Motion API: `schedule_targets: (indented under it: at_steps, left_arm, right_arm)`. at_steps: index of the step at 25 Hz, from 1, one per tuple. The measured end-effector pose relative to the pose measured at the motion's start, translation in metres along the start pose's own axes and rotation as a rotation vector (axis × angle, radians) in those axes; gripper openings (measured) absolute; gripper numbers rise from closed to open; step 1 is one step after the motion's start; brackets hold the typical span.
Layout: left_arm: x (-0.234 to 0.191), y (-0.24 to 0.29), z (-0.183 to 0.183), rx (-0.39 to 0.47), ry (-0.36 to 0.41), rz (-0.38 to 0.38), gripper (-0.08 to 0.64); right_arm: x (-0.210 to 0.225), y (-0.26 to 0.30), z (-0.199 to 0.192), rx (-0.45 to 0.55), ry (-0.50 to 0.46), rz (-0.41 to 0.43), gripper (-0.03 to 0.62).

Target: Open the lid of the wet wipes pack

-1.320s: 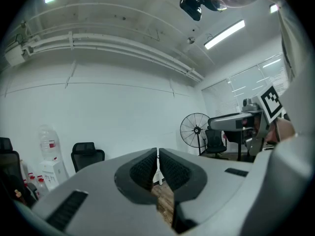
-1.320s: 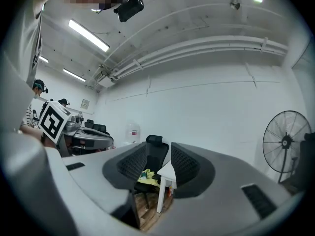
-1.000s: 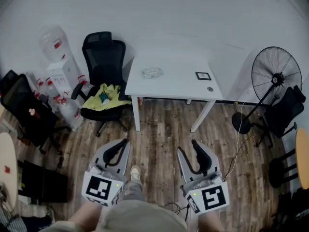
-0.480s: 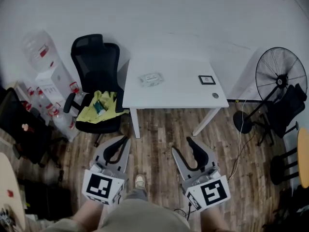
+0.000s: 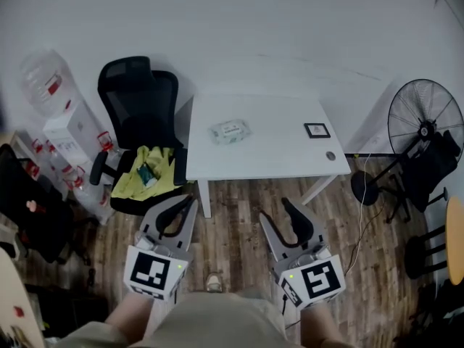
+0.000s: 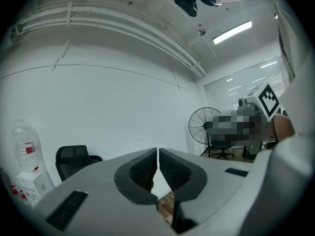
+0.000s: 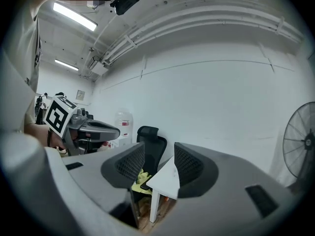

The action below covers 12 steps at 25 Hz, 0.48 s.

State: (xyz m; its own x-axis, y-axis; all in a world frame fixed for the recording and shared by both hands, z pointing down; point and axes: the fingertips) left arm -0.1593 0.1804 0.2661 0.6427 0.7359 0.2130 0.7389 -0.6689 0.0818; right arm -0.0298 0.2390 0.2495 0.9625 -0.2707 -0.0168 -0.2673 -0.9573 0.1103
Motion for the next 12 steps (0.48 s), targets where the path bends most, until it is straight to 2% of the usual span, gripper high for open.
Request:
schedule_targets:
  at_steps: [5,12]
  left_arm:
    - [-0.019,0.028,-0.010,-0.009,-0.007,-0.011,0.032]
    - [-0.035,0.089,-0.024,-0.023,-0.017,-0.010,0.032]
  right_arm:
    - [0.015,0.030,-0.006,-0.023,0.008,-0.002,0.193]
    - [0.064,0.075,-0.019,-0.046,0.025,-0.014,0.193]
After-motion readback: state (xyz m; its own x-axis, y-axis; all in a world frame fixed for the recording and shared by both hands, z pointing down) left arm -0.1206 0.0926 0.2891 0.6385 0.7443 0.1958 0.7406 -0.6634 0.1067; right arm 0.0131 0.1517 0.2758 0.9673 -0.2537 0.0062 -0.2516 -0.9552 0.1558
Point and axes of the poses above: the fingertips, and each gripper's own axes: y forward along the fingers, x to its right, z out of its top, and after that the axes turned 6 degrees about y, right-handed
